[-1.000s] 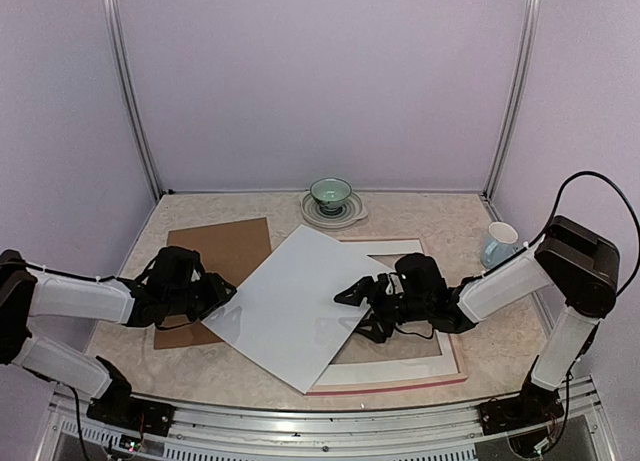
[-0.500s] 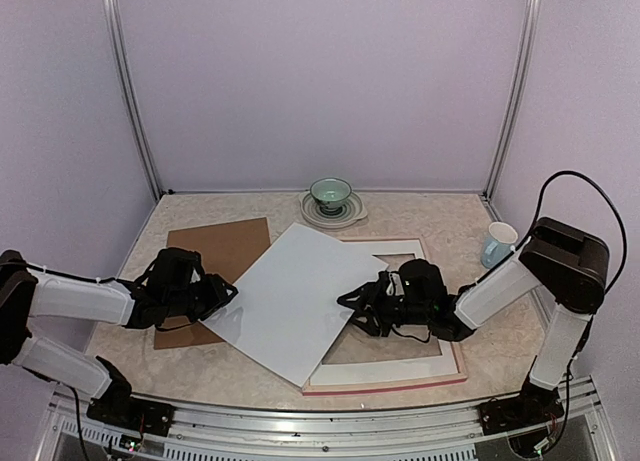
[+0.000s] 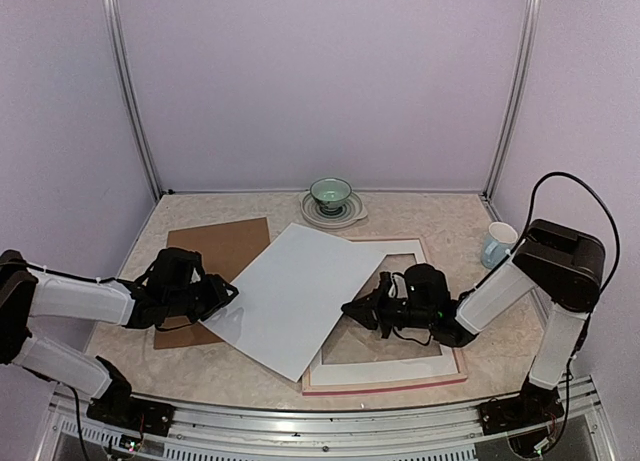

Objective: Put the photo into the frame
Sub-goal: Pick up the photo from the mat board.

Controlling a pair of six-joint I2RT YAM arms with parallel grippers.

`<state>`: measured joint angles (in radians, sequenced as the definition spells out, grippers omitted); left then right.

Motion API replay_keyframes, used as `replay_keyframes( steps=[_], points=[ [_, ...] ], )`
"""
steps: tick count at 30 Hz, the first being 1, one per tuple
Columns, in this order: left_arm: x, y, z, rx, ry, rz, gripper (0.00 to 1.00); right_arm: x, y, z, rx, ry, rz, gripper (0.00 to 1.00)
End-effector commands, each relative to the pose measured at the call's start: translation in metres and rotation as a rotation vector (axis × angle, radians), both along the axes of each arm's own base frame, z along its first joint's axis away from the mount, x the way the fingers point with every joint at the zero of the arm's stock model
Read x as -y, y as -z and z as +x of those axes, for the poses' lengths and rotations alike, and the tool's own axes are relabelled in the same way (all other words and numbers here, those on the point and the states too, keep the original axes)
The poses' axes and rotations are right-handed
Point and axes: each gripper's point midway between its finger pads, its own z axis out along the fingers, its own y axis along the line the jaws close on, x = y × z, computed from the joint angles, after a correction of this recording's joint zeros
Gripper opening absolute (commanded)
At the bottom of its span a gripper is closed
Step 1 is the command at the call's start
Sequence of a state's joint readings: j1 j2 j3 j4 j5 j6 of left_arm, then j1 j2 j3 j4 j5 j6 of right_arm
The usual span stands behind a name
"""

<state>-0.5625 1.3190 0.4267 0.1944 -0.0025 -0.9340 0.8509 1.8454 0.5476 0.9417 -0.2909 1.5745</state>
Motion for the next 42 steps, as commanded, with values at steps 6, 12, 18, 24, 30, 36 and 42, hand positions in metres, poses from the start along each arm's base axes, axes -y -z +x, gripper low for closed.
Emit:
replay_keyframes(
  steps=[6, 12, 18, 24, 30, 36, 42],
  points=[
    [0.008, -0.015, 0.005, 0.026, 0.030, -0.029, 0.50, 0.009, -0.025, 0.005, 0.072, -0.115, -0.096, 0.00],
    [0.011, -0.035, 0.009, 0.060, 0.035, -0.053, 0.50, 0.034, -0.032, 0.003, 0.083, -0.198, -0.187, 0.00],
    [0.013, -0.051, 0.011, 0.092, 0.048, -0.070, 0.50, 0.072, -0.040, 0.003, 0.106, -0.270, -0.272, 0.00],
    [0.014, -0.052, 0.012, 0.090, 0.056, -0.074, 0.50, 0.097, -0.045, -0.002, 0.157, -0.403, -0.310, 0.00],
    [0.015, -0.054, 0.012, 0.094, 0.057, -0.078, 0.50, 0.119, -0.034, -0.005, 0.169, -0.476, -0.358, 0.00],
    [0.018, -0.054, 0.011, 0.088, 0.069, -0.087, 0.50, 0.143, -0.018, 0.003, 0.163, -0.494, -0.431, 0.00],
    [0.018, -0.054, 0.010, 0.089, 0.075, -0.090, 0.50, 0.163, -0.013, 0.021, 0.182, -0.508, -0.520, 0.00]
  ],
)
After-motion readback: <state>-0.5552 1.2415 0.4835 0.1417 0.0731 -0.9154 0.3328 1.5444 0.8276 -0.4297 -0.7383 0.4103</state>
